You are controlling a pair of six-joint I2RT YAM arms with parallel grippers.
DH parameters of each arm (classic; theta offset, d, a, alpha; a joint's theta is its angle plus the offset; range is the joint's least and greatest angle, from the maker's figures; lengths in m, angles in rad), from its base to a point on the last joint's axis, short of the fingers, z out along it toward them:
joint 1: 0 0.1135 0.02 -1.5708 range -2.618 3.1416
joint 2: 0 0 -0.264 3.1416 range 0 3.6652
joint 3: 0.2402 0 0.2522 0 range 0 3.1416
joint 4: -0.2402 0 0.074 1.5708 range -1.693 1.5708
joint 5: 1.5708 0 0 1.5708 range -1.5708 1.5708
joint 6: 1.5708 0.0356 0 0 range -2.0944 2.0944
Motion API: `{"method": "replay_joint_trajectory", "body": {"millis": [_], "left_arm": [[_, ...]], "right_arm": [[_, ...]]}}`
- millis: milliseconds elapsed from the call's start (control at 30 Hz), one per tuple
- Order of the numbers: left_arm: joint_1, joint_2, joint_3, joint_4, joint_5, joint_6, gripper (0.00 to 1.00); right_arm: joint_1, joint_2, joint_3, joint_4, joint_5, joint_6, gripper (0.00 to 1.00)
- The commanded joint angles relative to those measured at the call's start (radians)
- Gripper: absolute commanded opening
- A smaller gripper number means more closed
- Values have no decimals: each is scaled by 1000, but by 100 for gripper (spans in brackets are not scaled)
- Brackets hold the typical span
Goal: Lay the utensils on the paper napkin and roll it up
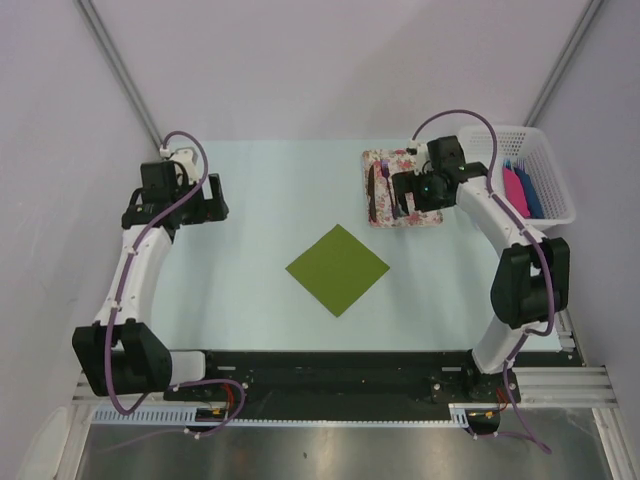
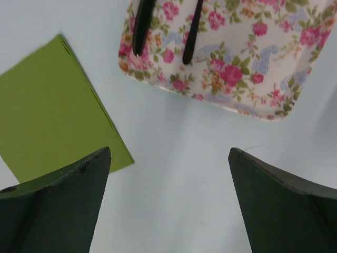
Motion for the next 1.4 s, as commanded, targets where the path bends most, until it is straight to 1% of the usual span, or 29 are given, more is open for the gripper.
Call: {"method": "replay_joint_trajectory", "body": {"millis": [0, 67, 233, 433, 467, 500, 567, 700, 800, 900, 933, 1000, 1033, 1167, 1367], "left_arm": [[4, -41, 25, -1, -54, -27, 100], [3, -49, 39, -9, -57, 5, 100], [3, -110, -2, 19, -94, 33, 100], [3, -110, 15, -18, -111, 45, 99], [3, -112, 19, -24, -114, 45, 100], [3, -110, 24, -26, -117, 69, 99], [3, -107, 24, -24, -124, 77, 100], [3, -78, 27, -33, -132, 85, 100], [3, -57, 38, -42, -135, 79, 100], [3, -47, 46, -39, -137, 76, 99], [3, -47, 47, -39, -137, 74, 100], [3, -38, 47, -33, -140, 76, 100], [3, -35, 47, -35, -143, 76, 100], [3, -24, 50, -35, -152, 74, 100], [3, -14, 41, -29, -154, 76, 100]], "right_arm": [[41, 72, 126, 44, 67, 57, 100], [53, 119, 160, 53, 87, 63, 100], [87, 228, 310, 72, 124, 86, 100], [136, 383, 474, 85, 168, 79, 100], [136, 403, 493, 84, 199, 79, 100], [137, 432, 508, 85, 204, 80, 100], [139, 462, 552, 84, 213, 93, 100], [131, 509, 586, 88, 213, 142, 100], [122, 538, 594, 93, 208, 183, 92], [118, 565, 603, 95, 214, 205, 76], [116, 575, 605, 96, 224, 205, 68], [121, 588, 611, 96, 231, 208, 60], [119, 592, 614, 96, 240, 211, 54], [122, 626, 625, 96, 262, 214, 50], [134, 669, 663, 101, 285, 223, 49]]}}
